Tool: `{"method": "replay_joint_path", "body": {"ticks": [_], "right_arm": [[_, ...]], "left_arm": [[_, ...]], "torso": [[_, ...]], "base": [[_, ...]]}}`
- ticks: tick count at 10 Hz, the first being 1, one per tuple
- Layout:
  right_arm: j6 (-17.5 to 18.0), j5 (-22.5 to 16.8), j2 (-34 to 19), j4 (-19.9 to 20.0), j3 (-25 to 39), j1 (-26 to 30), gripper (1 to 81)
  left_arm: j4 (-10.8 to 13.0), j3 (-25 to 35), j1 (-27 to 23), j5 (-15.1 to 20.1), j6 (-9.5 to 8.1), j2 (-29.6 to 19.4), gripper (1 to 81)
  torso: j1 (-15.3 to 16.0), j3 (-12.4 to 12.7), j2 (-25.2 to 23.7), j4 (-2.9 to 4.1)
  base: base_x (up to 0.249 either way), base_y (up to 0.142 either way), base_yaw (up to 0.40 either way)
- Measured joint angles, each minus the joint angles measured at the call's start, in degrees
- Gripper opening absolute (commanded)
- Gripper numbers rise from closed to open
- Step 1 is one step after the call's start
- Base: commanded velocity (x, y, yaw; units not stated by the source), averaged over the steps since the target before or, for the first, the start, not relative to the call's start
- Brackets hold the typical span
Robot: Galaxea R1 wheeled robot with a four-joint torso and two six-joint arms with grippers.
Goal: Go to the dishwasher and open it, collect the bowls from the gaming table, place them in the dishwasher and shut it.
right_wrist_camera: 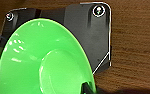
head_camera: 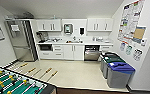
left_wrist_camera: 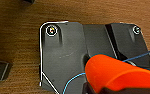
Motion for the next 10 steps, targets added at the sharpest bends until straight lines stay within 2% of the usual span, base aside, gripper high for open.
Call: {"method": "replay_joint_path", "body": {"ticks": [10], "right_arm": [[0.0, 0.0, 0.2, 0.0, 0.0, 0.0, 1.0]], "left_arm": [[0.0, 0.0, 0.0, 0.0, 0.0, 0.0, 1.0]], "torso": [[0.0, 0.0, 0.0, 0.0]], "base": [[0.126, 0.0, 0.0]]}}
